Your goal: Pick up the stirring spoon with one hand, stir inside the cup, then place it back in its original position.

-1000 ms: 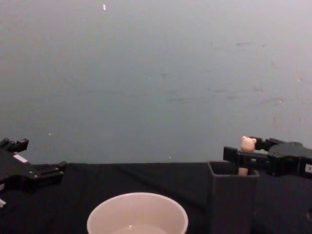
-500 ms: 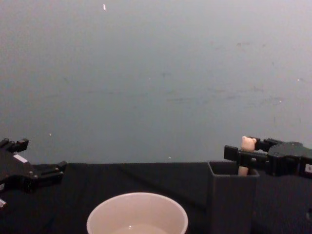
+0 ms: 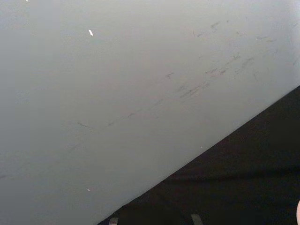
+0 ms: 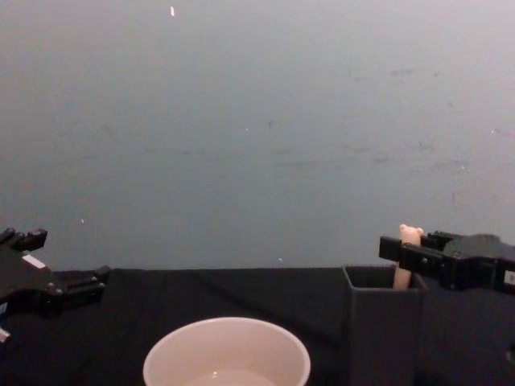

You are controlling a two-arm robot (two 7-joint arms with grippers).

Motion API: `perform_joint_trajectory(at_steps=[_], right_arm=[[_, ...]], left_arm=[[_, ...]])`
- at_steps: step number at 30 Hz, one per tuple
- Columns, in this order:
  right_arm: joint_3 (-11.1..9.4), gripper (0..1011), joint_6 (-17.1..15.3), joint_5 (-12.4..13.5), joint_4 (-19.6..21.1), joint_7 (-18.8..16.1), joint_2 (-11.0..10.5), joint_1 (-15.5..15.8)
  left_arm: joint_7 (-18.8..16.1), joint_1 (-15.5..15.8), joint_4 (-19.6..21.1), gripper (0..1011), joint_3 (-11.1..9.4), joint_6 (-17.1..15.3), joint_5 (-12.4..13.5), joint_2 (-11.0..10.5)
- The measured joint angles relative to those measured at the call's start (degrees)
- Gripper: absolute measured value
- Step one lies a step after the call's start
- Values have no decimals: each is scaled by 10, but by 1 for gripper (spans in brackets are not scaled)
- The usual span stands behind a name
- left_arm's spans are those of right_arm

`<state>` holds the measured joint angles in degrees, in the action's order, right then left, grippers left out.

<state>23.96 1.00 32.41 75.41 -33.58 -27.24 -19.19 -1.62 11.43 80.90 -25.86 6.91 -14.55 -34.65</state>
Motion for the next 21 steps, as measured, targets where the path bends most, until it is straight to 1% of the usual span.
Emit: perform_joint_trajectory(at_steps=[2, 4, 5, 9, 21], right_arm=[[0, 388, 0, 0, 0, 0, 0, 0], [0, 358, 0, 0, 0, 0, 0, 0], [0, 289, 0, 0, 0, 0, 0, 0], [0, 213, 0, 0, 0, 0, 0, 0], [0, 213, 2, 0, 2, -1, 0, 1]], left_arm=[[0, 0, 0, 1001, 0, 0, 0, 0], [0, 0, 0, 1001, 0, 0, 0, 0], [0, 0, 0, 1001, 0, 0, 0, 0], [0, 0, 0, 1001, 0, 0, 0, 0], [0, 0, 0, 1001, 0, 0, 0, 0]])
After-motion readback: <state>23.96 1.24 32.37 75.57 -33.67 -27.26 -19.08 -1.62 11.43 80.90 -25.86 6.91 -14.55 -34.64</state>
